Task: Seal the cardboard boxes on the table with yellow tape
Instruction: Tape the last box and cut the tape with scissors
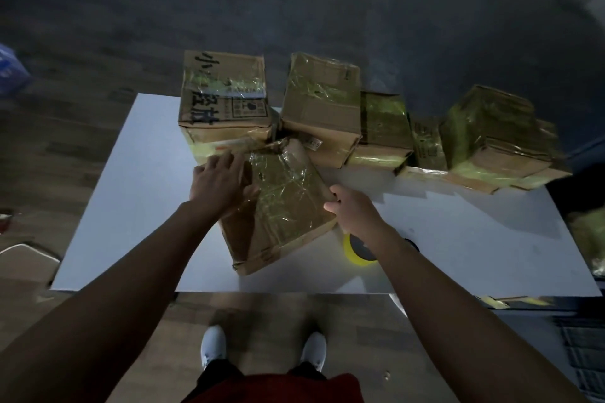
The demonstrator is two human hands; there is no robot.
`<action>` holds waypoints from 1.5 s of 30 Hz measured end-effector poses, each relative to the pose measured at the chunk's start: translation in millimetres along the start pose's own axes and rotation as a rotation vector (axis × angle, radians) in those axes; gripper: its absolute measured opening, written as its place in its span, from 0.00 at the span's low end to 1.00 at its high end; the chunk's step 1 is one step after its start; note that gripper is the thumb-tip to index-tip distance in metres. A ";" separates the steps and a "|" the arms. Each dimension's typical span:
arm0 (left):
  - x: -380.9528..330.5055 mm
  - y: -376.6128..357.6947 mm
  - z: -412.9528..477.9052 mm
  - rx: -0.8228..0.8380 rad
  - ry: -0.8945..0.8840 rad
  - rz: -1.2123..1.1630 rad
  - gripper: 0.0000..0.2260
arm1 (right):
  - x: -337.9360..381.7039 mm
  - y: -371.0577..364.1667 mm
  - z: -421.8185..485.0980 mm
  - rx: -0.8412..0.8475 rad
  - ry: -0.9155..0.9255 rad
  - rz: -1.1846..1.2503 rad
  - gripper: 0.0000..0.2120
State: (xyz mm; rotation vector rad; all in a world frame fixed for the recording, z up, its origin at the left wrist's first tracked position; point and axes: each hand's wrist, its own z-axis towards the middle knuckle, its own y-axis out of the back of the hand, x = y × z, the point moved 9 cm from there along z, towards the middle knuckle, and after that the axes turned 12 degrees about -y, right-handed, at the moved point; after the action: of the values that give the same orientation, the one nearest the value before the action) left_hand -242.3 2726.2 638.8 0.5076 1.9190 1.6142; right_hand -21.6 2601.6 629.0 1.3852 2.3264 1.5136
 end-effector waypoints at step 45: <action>38.3 -70.4 -70.5 0.025 0.492 -0.695 0.35 | -29.8 -77.4 -26.3 0.117 -0.443 0.517 0.57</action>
State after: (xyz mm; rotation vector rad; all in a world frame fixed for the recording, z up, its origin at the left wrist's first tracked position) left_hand -311.6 2682.5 570.3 -0.5593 2.1171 1.3066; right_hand -66.3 2552.6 572.6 2.2083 1.8967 0.9982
